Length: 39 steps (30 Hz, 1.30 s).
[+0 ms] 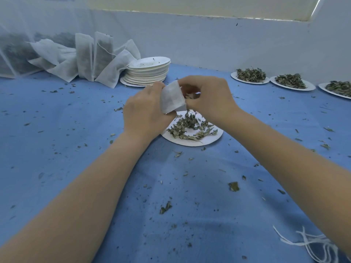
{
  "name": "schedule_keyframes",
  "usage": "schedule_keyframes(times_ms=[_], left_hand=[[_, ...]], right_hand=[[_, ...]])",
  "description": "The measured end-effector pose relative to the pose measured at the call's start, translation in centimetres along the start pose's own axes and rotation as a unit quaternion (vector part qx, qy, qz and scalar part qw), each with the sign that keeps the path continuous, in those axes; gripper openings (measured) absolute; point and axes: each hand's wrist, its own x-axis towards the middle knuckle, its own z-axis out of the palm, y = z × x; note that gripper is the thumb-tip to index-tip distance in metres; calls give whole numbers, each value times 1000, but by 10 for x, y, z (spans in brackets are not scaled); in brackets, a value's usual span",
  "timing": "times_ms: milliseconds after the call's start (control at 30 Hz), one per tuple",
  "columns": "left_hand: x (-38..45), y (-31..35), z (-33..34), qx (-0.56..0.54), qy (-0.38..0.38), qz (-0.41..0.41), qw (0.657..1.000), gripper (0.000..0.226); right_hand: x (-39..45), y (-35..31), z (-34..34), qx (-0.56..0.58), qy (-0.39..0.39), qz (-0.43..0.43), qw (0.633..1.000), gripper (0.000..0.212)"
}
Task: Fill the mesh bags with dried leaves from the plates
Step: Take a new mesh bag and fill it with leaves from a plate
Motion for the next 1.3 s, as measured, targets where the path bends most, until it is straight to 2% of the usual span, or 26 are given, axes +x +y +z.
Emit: schedule_keyframes(times_ms=[133, 267, 367, 533, 667, 767, 867, 1000, 1100, 1200, 1300], left_hand=[[-1, 0, -1, -18, 1, -23, 1000, 43], [0, -1, 0, 0, 2, -2, 1000, 42], [-1, -1, 0, 6, 10, 16, 1000, 41], [-2, 0, 0, 2, 26, 39, 999, 42], [-3, 1, 2, 1, 32, 69, 997, 46], [-2, 1, 2, -6, 36, 78, 996, 41], [-2, 0, 2, -7, 40, 67, 997, 39], [-2, -3, 2, 1, 40, 56, 998, 40], [-1, -3, 2, 6, 42, 61, 997, 38], [-1, -3, 1, 8, 47, 68, 997, 39], [-2, -3, 0, 5, 55, 81, 995, 39]], right_hand=[[0, 1, -9, 132, -88, 69, 985, 30], [0, 2, -14, 244, -164, 107, 950, 36], [0, 1, -13, 211, -155, 102, 960, 34], [3, 6, -6, 137, -31, 90, 986, 28], [1, 5, -1, 94, -2, 71, 993, 24], [1, 2, 1, 96, -20, 81, 992, 19], [1, 1, -6, 114, -80, 81, 987, 14], [-2, 5, -22, 148, -141, 69, 976, 28], [-2, 7, -27, 109, -126, 84, 982, 35], [2, 7, -23, -5, -97, 80, 992, 26], [2, 4, -18, -31, -98, 79, 992, 20]])
